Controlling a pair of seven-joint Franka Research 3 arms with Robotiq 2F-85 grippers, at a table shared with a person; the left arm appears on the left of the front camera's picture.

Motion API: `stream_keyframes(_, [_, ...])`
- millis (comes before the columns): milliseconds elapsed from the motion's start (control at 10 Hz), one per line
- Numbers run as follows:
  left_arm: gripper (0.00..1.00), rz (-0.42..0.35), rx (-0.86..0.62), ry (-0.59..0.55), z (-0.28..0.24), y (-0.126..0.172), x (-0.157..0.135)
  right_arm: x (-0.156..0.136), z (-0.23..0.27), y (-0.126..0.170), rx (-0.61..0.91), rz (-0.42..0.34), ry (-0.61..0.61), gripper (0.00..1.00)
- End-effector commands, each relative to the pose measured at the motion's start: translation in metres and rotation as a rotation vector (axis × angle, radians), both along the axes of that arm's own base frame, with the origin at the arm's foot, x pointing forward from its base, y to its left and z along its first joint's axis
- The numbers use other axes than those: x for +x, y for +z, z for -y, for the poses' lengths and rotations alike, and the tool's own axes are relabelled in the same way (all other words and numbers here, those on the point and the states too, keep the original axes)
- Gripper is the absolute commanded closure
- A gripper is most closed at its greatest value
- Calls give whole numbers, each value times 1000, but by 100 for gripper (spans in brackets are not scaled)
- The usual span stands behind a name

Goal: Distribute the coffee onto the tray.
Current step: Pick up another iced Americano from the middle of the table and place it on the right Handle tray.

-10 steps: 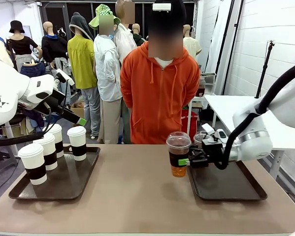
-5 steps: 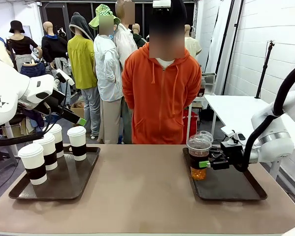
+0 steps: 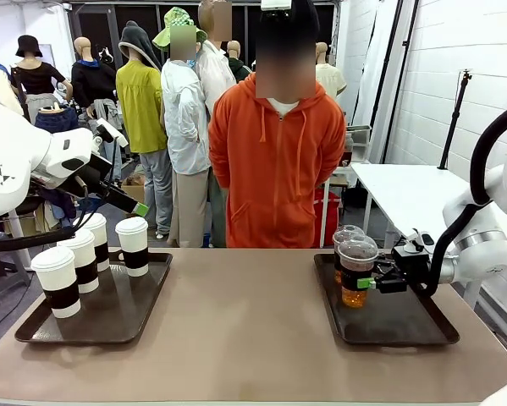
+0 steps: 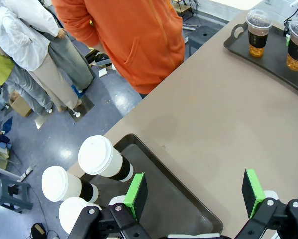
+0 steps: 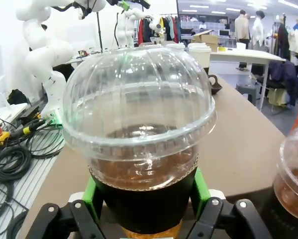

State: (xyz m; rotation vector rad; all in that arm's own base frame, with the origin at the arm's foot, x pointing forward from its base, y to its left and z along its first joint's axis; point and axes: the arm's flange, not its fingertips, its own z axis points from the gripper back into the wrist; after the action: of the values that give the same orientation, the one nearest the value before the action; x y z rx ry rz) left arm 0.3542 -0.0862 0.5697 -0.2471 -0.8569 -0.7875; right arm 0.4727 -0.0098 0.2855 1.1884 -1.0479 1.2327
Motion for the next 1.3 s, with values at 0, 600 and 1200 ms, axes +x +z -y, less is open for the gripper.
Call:
stream_keyframes(0, [0,-3,-7,-6,0,0,0,10,9,-5,33,12,33,18])
stream_keyframes(600, [0,-3,-7,-6,0,0,0,4,18,-48,57,-20,-4,18])
stream_keyframes(1200, [0,-3,-7,-6,0,0,0,0,18,-54,20,-59,-29,0])
